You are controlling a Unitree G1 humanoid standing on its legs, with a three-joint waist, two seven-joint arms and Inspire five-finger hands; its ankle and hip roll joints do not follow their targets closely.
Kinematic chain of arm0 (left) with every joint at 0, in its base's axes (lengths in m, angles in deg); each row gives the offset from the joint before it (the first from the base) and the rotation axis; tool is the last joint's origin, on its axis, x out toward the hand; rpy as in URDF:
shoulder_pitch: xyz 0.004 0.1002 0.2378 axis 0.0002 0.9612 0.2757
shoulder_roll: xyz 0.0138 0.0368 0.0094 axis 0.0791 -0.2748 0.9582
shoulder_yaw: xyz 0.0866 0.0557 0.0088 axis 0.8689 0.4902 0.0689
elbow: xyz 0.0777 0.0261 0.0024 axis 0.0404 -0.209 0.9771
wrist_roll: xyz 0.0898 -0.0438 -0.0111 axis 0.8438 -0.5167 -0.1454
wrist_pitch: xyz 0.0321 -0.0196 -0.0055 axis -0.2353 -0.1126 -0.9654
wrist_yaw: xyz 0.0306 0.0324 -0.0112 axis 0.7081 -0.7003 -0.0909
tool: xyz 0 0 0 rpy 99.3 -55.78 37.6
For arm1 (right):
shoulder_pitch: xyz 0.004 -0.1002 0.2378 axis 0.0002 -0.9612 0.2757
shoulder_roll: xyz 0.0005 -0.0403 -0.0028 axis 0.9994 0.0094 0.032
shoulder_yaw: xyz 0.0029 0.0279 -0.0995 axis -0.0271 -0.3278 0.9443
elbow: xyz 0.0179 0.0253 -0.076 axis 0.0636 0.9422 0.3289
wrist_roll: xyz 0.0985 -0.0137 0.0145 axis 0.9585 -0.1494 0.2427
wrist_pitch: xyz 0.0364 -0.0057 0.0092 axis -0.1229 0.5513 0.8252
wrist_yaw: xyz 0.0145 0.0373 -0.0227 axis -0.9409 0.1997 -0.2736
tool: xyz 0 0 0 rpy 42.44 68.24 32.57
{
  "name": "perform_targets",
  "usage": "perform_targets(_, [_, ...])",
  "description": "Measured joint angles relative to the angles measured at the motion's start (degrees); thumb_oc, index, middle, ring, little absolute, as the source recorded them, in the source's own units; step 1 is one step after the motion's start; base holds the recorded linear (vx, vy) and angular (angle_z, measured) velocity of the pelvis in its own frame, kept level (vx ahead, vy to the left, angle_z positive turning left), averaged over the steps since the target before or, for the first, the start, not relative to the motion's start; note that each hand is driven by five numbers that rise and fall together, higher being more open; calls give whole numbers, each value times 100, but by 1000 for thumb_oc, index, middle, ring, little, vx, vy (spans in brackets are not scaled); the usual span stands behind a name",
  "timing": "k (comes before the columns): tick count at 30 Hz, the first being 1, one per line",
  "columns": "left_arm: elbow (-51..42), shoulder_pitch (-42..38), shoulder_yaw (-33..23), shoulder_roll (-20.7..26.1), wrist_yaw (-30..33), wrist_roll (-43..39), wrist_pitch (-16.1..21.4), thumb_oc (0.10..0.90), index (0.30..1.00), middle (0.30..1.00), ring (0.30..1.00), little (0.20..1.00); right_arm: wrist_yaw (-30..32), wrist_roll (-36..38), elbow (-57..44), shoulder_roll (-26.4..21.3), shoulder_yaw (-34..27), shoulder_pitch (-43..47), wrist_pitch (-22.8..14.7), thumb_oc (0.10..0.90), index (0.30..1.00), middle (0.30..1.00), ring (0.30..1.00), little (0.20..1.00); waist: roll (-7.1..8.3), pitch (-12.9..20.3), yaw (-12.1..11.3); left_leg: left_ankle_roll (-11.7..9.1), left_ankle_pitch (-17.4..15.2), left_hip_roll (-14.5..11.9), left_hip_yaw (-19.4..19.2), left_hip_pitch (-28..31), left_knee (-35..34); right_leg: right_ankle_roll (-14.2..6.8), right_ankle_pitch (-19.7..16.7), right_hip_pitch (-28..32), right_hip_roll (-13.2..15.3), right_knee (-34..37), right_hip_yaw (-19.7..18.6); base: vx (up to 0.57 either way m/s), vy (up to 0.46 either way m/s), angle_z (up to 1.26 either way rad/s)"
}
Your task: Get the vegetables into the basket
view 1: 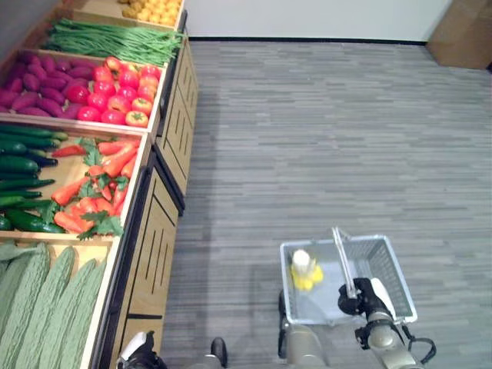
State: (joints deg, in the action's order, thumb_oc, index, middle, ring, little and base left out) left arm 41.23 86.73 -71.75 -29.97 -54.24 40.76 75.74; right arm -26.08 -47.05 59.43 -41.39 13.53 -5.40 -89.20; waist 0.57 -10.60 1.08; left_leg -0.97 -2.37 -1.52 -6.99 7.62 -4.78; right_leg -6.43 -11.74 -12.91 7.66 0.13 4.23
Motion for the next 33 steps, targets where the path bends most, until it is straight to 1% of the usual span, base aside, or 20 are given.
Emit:
perform_targets(1, [-4,3,-2,-79,-1,0,0,900,1000,1000,1000,1000,-12,-2,0,-50,4,5,10,400,300,300,300,300,-119,15,-8,-36,-23,-123,-3,14,20,42,-29,96,-121,122,58,112,-147,3])
perform_targets(2, [-5,-4,-45,-173,-1,-2,11,900,1000,1000,1000,1000,-44,-8,0,-107,13,76,29,400,300,300,300,300,-199,-3,-33,-61,-14,-252,-17,-26,194,213,-74,226,-255,296,94,132,-203,-4])
perform_targets(6, [-62,-75,-87,-311,-2,0,120,900,1000,1000,1000,1000,-63,-49,-92,-286,16,106,16,400,300,300,300,300,-240,-27,-17,-85,0,-475,161,-135,672,403,148,483,-462,347,269,120,-192,12])
perform_targets(8, [-67,-96,-95,-309,0,3,111,900,1000,1000,1000,1000,-62,-57,-144,-387,13,156,4,400,300,300,300,300,-267,-28,-29,-148,57,-593,181,-149,706,480,233,488,-575,308,304,118,-211,8])
perform_targets(9, [-56,-120,-93,-309,0,3,107,900,1000,1000,1000,1000,-63,-61,-168,-431,14,174,-7,400,300,300,300,300,-294,-44,-16,-216,87,-653,209,-182,751,477,282,481,-609,272,357,88,-148,17])
perform_targets(12, [-76,-190,-86,-299,0,4,101,900,1000,1000,1000,1000,-77,-164,-498,-706,11,97,-16,400,300,300,300,300,-344,-85,-12,-495,258,-775,429,-368,1039,633,472,481,-700,157,472,112,-184,18])
perform_targets(15, [9,-246,-87,-300,2,4,96,900,1000,1000,1000,1000,-86,-230,-530,-733,9,62,-53,400,300,300,300,300,-345,-92,-7,-788,466,-835,661,-500,1166,703,584,489,-736,110,575,76,-113,20])
perform_targets(17, [6,-276,-87,-306,2,4,91,900,1000,1000,1000,1000,-87,-230,-531,-734,9,67,-54,400,300,300,300,300,-306,-117,-12,-826,502,-842,666,-648,1432,775,632,515,-740,100,607,56,-73,12])
perform_targets(18, [7,-275,-80,-301,3,4,92,900,1000,1000,1000,1000,-85,-232,-533,-734,8,69,-54,400,300,300,300,300,-325,-133,-38,-824,539,-839,683,-731,1581,880,706,538,-738,95,610,96,-28,17])
perform_targets(19, [-17,-328,-73,-298,6,3,92,900,1000,1000,1000,1000,-65,-232,-532,-741,-3,58,-53,400,300,300,300,300,-321,-193,-28,-828,545,-801,736,-911,1912,910,727,597,-710,126,594,119,30,46])
perform_targets(20, [-29,-479,32,-269,24,16,111,900,1000,1000,1000,1000,-61,-231,-515,-753,-9,66,-32,400,300,300,300,300,-148,-349,-28,-904,278,-661,754,-1327,2037,924,735,694,-532,302,587,157,74,55])
perform_targets(21, [-33,-522,36,-267,21,17,103,900,1000,1000,1000,1000,-60,-232,-521,-773,-4,51,-34,400,300,300,300,300,-111,-371,-29,-879,302,-596,667,-1367,1476,896,715,708,-469,347,606,156,99,49])
perform_targets(23, [2,-518,133,-258,17,17,77,900,1000,1000,1000,1000,-58,-233,-498,-749,2,84,-32,400,300,300,300,300,-175,-380,-69,-842,464,-654,450,-1549,517,864,696,792,-522,438,591,187,114,5])
perform_targets(24, [2,-487,168,-256,7,21,61,900,1000,1000,1000,1000,-57,-234,-511,-738,4,84,-36,400,300,300,300,300,-182,-384,-131,-804,603,-675,416,-1574,267,861,695,817,-566,480,548,211,125,-33])
perform_targets(26, [16,-331,176,-260,-5,60,48,900,1000,1000,1000,1000,-51,-241,-502,-675,22,129,-43,400,300,300,300,300,-192,-387,-236,-794,856,-748,435,-1657,26,843,701,897,-720,502,310,191,155,-66])
perform_targets(28, [-7,-188,185,-279,-22,124,35,900,1000,1000,1000,1000,-50,-280,-518,-688,18,113,-54,400,300,300,300,300,-206,-380,-270,-632,975,-716,413,-1634,0,802,741,986,-776,492,115,132,165,-67])
perform_targets(30, [12,-86,186,-294,-29,132,27,900,1000,1000,1000,1000,-30,-281,-536,-700,10,35,-55,400,300,300,300,300,-260,-348,-214,-446,1105,-646,224,-1507,-41,696,812,1102,-779,479,-37,142,243,-52])
perform_targets(31, [1,-91,184,-294,-28,134,27,900,1000,1000,1000,1000,-30,-282,-538,-712,0,-3,-55,400,300,300,300,300,-259,-349,-170,-411,1130,-637,176,-1485,-31,640,848,1123,-780,478,-65,160,314,-37])
perform_targets(32, [-5,-119,184,-295,-28,135,27,900,1000,1000,1000,1000,-30,-282,-538,-708,-74,-87,-53,400,300,300,300,300,-347,-297,-131,-326,1157,-623,122,-1426,-50,586,863,1138,-784,470,-106,64,157,-21])
perform_targets(33, [-25,-208,181,-261,-23,136,23,900,1000,1000,1000,1000,-27,-279,-532,-640,-135,-138,-37,400,300,300,300,300,-284,-324,-148,-257,1165,-534,40,-1408,-29,505,924,1099,-677,376,-156,87,206,-32])
